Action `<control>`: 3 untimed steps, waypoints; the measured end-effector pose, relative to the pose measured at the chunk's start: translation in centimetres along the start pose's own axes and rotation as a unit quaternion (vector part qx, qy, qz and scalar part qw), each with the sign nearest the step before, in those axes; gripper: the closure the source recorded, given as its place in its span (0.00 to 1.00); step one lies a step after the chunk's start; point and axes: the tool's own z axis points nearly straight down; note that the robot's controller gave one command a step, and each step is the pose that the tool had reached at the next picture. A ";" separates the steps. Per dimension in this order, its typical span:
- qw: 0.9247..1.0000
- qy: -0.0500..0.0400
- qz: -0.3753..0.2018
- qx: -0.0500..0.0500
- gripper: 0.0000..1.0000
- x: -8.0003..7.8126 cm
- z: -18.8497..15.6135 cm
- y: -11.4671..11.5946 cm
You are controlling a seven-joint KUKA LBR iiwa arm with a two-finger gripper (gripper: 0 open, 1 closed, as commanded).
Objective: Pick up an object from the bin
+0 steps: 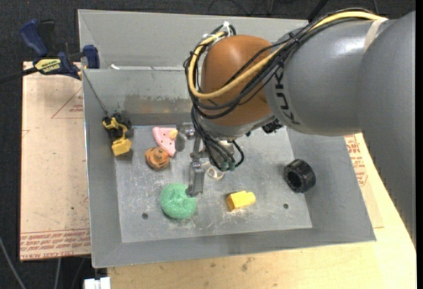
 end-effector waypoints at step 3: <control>0.990 0.005 -0.142 0.000 0.00 4.6 8.8 0.8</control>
Offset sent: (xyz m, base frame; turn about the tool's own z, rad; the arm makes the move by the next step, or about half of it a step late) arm -0.0641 -0.0058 -0.0842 -0.2296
